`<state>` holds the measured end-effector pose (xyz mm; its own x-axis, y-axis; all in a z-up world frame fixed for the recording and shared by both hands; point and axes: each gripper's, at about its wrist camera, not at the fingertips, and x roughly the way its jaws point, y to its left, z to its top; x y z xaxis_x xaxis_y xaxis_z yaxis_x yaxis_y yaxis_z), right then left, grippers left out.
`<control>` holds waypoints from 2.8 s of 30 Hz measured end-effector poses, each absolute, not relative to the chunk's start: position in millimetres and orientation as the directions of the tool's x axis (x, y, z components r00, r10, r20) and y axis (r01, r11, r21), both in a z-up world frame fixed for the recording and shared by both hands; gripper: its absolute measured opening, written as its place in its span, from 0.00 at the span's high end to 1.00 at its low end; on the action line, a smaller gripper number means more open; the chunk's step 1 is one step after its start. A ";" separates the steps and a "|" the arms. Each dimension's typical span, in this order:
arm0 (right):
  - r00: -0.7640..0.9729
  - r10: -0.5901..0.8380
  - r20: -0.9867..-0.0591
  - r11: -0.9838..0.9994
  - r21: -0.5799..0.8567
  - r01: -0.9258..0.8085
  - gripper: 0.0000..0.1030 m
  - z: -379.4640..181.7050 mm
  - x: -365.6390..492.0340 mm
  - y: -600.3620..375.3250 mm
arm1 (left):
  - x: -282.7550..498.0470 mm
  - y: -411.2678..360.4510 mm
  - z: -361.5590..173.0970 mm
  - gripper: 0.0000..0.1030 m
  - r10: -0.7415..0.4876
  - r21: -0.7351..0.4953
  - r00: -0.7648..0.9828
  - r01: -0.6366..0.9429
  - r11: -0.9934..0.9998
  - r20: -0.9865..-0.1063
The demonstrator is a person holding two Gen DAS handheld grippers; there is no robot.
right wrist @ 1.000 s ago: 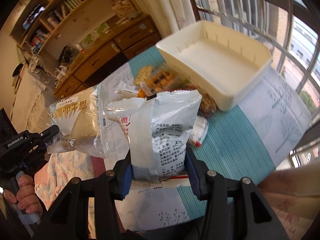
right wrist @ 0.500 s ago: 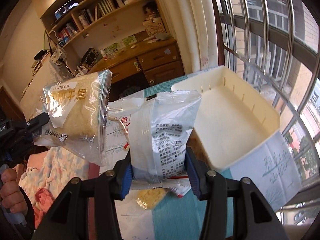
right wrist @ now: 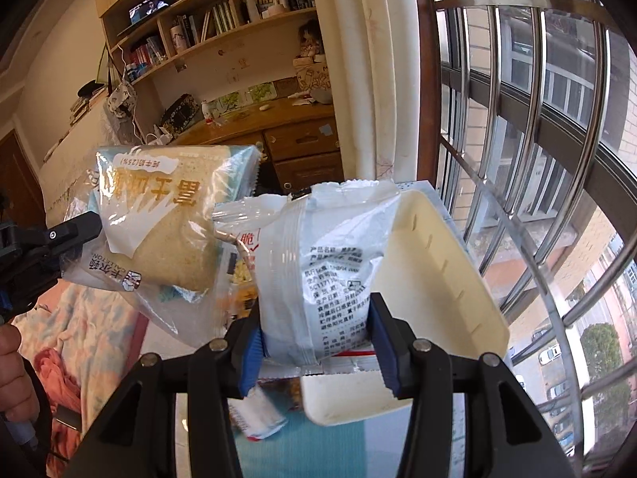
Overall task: Organize snacks
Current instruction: 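Carry both packs into the white plastic box and open both tools, then withdraw both tools from the box toward the remaining snacks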
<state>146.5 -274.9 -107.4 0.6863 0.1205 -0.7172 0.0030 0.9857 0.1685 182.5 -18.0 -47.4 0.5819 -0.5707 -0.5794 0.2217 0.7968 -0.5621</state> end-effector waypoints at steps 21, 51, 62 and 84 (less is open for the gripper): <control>0.594 0.159 -0.789 0.986 0.161 -0.050 0.36 -141.5 193.0 -331.3 | 233.1 -124.3 -90.6 0.47 -0.437 -0.412 0.543 0.175 0.894 -0.717; 0.645 0.270 -0.715 0.955 0.286 -0.083 0.30 -124.0 153.3 -264.5 | 153.5 -22.0 -73.5 0.22 -0.304 -0.325 0.574 0.068 0.943 -0.760; 0.659 0.259 -0.706 0.953 0.299 -0.053 0.30 -123.7 126.9 -209.3 | 127.3 41.9 -78.0 0.15 -0.303 -0.309 0.530 0.081 0.948 -0.792; 0.597 0.146 -0.789 0.949 0.281 0.140 0.30 -163.3 69.6 -139.2 | 108.6 106.2 -149.8 0.10 -0.346 -0.307 0.293 0.170 0.936 -0.891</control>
